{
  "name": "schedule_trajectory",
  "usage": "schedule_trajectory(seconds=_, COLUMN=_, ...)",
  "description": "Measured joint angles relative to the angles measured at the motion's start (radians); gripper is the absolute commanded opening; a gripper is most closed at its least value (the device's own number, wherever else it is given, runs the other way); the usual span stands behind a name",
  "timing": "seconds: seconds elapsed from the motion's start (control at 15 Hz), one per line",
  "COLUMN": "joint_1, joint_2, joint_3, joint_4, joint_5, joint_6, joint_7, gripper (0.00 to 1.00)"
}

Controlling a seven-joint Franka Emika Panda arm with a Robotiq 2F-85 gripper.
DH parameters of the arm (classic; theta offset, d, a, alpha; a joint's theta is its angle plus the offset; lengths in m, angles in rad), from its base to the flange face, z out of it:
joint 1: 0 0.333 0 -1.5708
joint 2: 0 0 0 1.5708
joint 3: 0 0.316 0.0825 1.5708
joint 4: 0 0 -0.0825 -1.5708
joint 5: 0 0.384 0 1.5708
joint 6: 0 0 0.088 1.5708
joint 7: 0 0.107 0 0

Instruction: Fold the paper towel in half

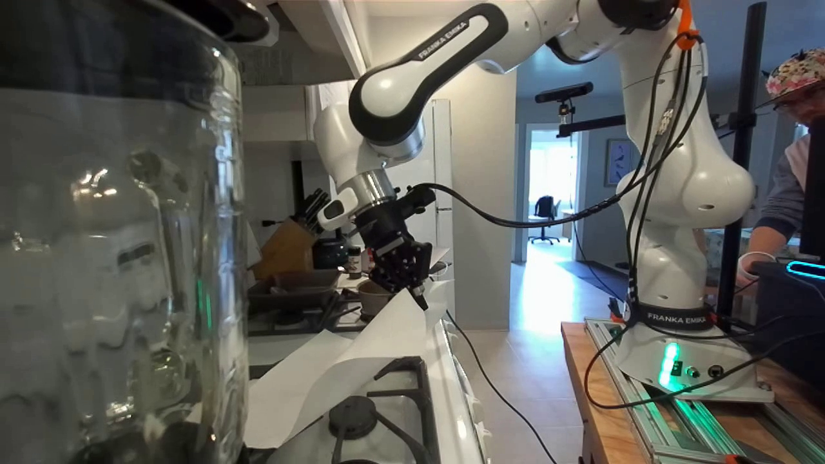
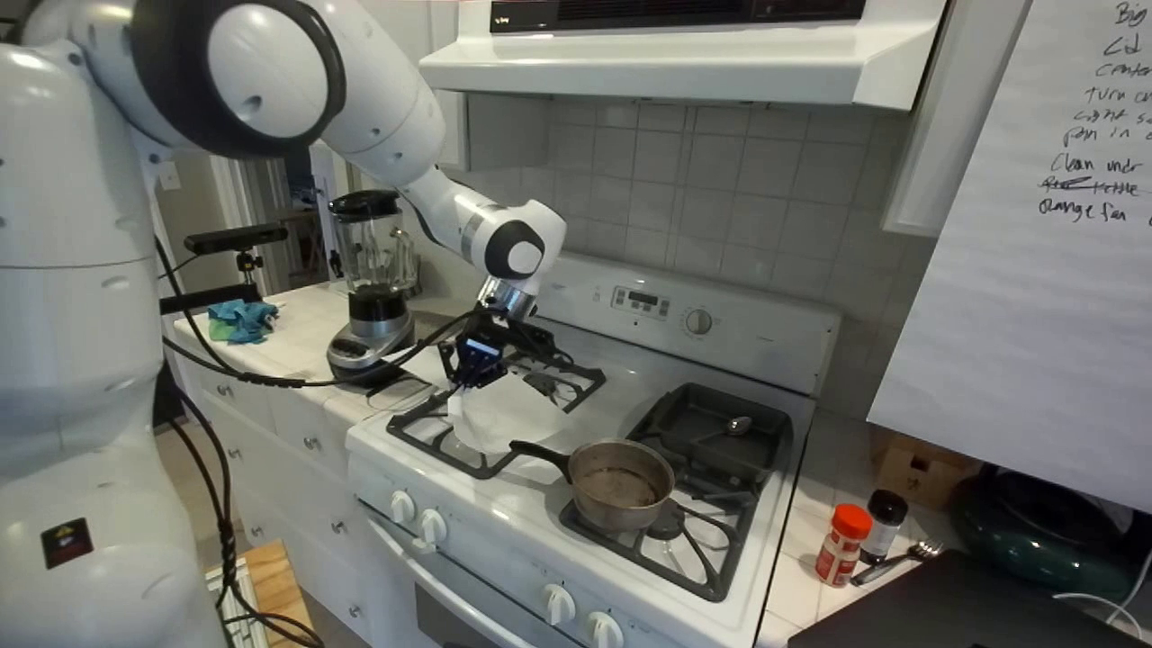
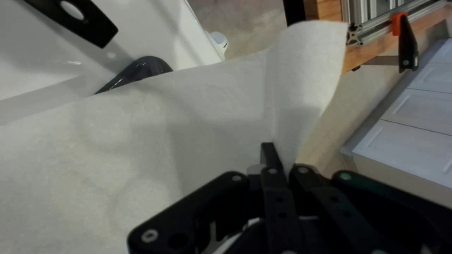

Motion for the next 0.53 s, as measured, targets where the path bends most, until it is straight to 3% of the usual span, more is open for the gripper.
schedule_trajectory(seconds=0.53, joint_1=-0.044, joint_2=0.271, joint_3=0.0, joint_4=0.223, joint_5=0.188, joint_6=-0.046, joint_7=0.067, gripper=0.0)
